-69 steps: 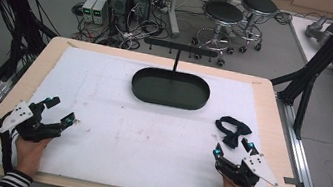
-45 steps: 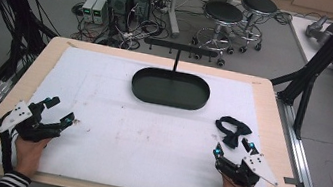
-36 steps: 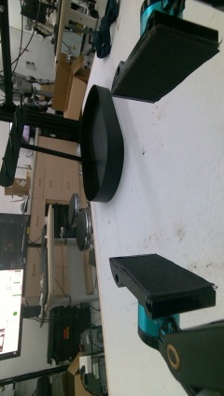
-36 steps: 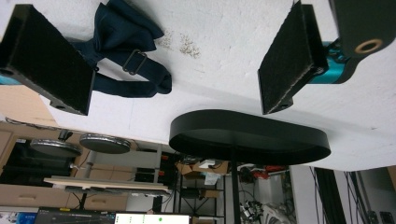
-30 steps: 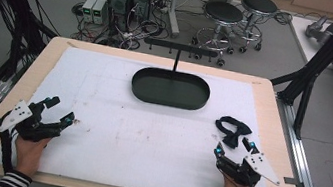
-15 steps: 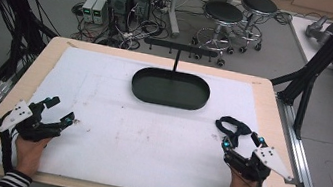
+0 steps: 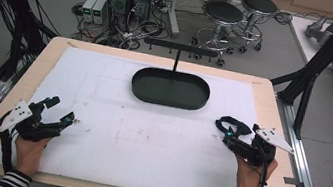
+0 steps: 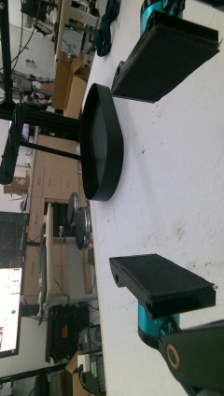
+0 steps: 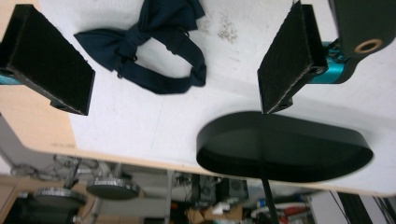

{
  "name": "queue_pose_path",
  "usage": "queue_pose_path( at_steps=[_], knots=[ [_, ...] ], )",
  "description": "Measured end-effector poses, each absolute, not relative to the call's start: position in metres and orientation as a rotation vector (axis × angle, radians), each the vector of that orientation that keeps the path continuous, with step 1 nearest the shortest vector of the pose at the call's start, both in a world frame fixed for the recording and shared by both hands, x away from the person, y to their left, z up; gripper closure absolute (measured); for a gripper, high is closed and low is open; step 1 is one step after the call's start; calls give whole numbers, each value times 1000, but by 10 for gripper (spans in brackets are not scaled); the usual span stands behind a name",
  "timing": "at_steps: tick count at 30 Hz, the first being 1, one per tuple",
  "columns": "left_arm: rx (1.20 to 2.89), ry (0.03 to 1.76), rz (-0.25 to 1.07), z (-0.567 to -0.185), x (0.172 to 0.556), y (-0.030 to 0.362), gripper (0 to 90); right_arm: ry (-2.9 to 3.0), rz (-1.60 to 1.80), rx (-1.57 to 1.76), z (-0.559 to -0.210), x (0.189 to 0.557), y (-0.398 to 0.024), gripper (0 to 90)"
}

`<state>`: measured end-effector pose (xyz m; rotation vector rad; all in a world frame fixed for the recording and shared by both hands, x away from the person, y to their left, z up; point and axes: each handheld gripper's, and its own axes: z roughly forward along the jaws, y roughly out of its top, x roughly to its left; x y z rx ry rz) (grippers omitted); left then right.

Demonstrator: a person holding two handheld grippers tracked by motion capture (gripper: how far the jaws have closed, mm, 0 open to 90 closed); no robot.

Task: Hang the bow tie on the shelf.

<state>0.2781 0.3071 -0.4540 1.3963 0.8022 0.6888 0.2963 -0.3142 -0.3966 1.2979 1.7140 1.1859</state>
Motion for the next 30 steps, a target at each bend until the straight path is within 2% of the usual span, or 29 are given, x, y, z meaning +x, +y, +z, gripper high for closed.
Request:
queue_pose_path(
  at_steps=[4, 6, 14, 30],
  knots=[
    [1393, 805, 686, -454, 278, 307, 158, 1726, 1152, 1370, -401, 304, -318, 105],
    [1393, 804, 687, -454, 278, 307, 159, 1744, 1130, 1413, -403, 309, -322, 168],
    [1393, 806, 686, -454, 278, 307, 159, 1730, 1057, 1549, -399, 322, -329, 239],
    [1391, 808, 684, -454, 278, 307, 159, 1781, 971, 1732, -400, 344, -332, 295]
  ],
)
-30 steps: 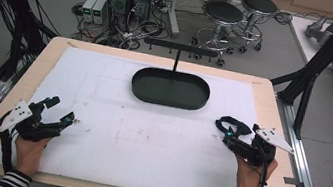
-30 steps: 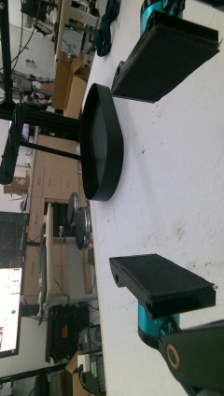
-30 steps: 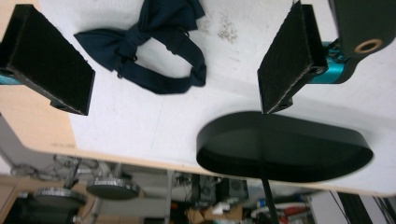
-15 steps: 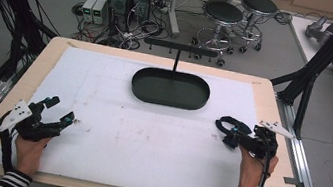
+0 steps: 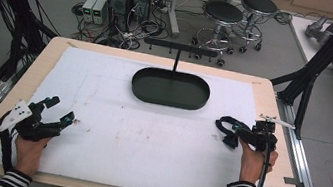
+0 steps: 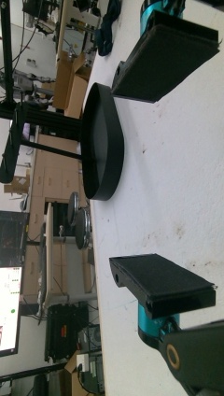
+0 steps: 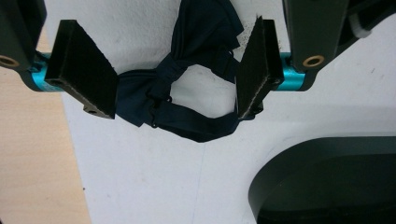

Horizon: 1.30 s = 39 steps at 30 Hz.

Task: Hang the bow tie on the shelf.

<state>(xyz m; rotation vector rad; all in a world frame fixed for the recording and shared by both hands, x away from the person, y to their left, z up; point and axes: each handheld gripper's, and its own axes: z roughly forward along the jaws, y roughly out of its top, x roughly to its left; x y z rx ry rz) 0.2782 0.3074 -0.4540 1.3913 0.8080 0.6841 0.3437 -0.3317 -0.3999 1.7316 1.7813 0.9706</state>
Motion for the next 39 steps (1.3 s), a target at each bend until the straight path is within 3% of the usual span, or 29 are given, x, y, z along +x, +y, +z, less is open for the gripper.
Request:
queue_pose_path(
  at_steps=[13, 27, 39],
  knots=[
    [1390, 808, 683, -454, 278, 307, 159, 1784, 884, 1844, -408, 357, -332, 342],
    [1387, 811, 682, -454, 279, 308, 159, 1740, 815, 1976, -418, 366, -328, 517],
    [1389, 815, 683, -454, 279, 308, 160, 1766, 706, 2056, -421, 375, -324, 553]
  ],
)
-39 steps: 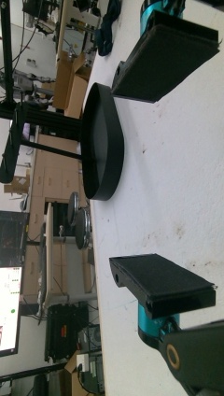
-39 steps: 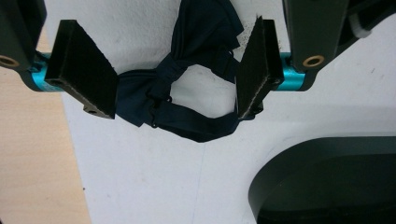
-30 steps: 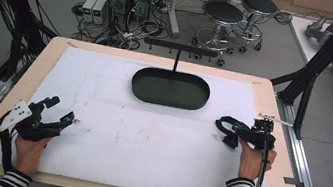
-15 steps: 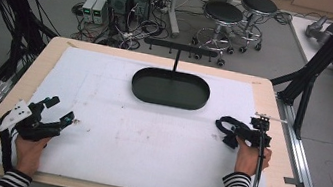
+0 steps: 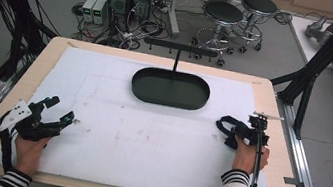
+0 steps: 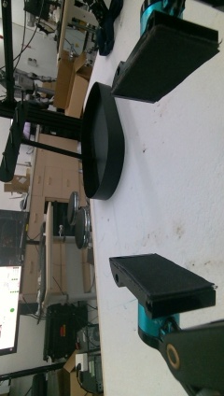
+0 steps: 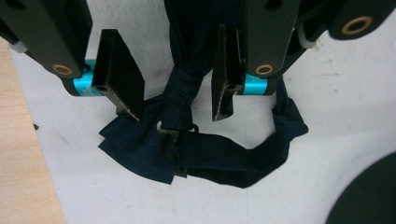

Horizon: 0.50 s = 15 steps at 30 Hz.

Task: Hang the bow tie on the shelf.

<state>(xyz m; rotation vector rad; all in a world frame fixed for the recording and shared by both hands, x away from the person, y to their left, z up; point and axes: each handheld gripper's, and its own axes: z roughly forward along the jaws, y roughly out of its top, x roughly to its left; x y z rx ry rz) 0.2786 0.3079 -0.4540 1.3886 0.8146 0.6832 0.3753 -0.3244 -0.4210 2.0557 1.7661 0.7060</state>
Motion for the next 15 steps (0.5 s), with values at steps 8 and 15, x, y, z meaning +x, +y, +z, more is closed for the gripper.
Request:
queue_pose_path(
  at_steps=[8, 15],
  knots=[
    [1386, 814, 682, -454, 279, 308, 160, 1817, 648, 2037, -422, 381, -318, 711],
    [1387, 815, 683, -454, 279, 308, 160, 1833, 626, 2014, -421, 380, -315, 754]
  ],
)
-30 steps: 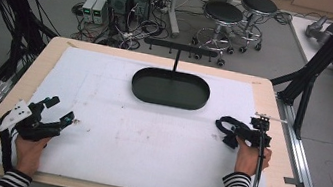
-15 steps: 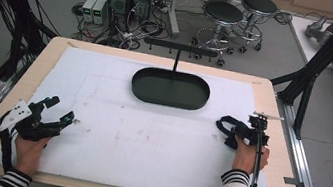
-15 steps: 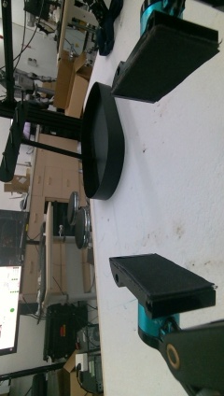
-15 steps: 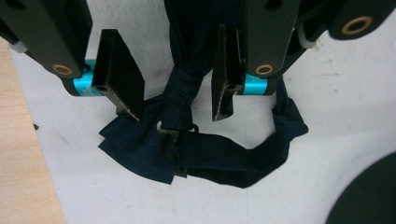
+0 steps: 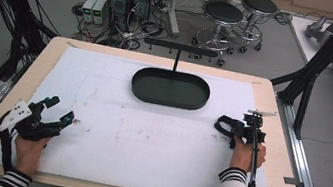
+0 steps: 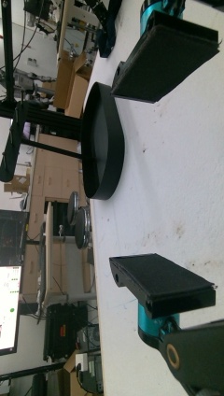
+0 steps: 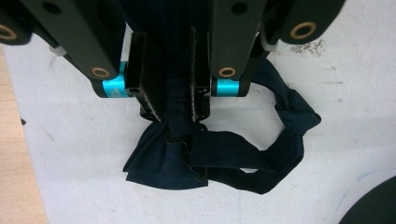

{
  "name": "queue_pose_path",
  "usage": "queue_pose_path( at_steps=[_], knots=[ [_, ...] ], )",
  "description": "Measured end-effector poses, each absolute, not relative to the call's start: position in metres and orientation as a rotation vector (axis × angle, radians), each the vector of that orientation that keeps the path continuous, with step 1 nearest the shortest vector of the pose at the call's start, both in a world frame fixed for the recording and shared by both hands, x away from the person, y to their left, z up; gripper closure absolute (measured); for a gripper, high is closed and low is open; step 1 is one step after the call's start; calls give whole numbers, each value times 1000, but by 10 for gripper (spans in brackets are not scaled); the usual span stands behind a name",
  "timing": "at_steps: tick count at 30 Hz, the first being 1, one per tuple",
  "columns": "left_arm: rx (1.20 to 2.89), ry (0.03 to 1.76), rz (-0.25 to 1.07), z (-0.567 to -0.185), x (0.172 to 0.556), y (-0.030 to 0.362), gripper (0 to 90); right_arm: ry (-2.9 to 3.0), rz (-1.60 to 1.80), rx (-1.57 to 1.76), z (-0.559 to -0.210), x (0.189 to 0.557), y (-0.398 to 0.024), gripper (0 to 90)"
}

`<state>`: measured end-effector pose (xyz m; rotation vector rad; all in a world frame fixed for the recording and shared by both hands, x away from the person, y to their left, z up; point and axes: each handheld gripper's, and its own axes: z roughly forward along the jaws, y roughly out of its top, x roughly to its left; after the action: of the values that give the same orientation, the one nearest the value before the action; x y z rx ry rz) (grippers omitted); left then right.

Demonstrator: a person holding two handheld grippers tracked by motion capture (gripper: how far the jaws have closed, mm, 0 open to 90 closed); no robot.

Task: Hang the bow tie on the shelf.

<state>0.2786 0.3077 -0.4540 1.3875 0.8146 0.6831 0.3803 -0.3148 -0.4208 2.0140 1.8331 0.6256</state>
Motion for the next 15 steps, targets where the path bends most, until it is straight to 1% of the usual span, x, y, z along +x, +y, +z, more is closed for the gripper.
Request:
queue_pose_path(
  at_steps=[8, 15],
  knots=[
    [1389, 814, 684, -454, 279, 308, 160, 1823, 630, 1979, -418, 379, -315, 756],
    [1389, 812, 685, -454, 279, 307, 160, 1784, 730, 1871, -405, 372, -314, 756]
  ],
)
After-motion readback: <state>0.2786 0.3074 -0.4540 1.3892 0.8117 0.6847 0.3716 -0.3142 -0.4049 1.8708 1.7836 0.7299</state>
